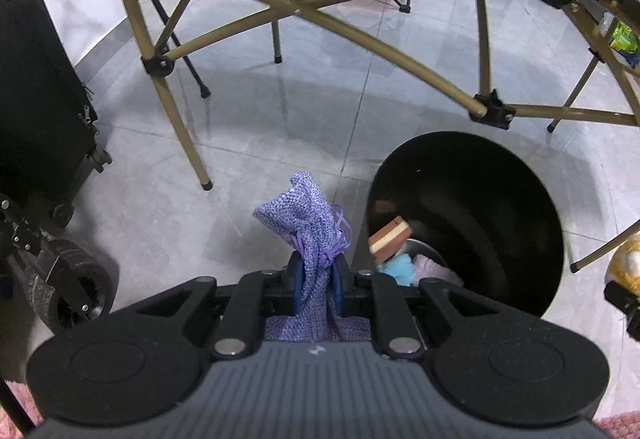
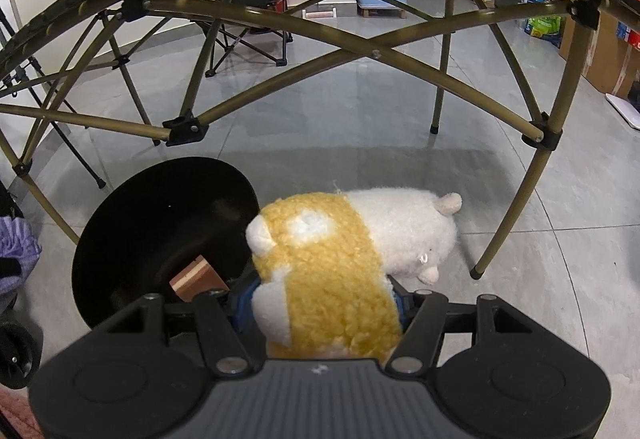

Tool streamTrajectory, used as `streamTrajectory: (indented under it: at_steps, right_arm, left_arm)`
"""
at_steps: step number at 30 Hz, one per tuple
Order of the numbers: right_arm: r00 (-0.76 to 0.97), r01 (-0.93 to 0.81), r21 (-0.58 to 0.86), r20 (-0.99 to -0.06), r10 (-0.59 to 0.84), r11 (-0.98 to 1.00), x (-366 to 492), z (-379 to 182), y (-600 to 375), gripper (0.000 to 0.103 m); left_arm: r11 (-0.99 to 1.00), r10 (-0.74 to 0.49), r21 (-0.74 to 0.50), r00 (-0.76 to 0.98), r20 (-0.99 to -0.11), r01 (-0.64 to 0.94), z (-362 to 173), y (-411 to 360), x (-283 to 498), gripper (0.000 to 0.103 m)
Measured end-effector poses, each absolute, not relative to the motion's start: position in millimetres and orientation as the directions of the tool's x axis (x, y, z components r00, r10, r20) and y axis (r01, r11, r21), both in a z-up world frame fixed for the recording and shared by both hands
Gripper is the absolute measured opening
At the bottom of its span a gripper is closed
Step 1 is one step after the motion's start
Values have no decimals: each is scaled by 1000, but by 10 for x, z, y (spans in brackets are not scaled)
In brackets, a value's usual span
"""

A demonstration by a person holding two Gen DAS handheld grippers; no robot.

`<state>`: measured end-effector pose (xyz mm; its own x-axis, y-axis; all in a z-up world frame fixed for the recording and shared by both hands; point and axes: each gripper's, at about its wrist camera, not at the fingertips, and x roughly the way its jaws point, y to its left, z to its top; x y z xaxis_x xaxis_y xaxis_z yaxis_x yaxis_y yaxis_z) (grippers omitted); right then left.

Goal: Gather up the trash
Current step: 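Carry the pouch with the left gripper over the bin while the right carries the plush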

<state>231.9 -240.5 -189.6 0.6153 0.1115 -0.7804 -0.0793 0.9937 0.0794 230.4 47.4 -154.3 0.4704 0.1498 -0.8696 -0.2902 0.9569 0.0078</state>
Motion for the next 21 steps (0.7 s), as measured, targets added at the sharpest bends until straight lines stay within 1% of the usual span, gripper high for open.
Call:
streamTrajectory:
  at_steps: [7,21]
  right_arm:
    - [616,-57,71,-782,91,996,2318,-1924,-2509,60]
    - [603,2,73,-795,57,997,2332,-2019,-2767,60]
  left_arm:
    - [966,118,-16,498,-859,-257,-1447,255,2412,15]
    - [979,77,-28,490,-869,-204,-1480,-205,2661,15]
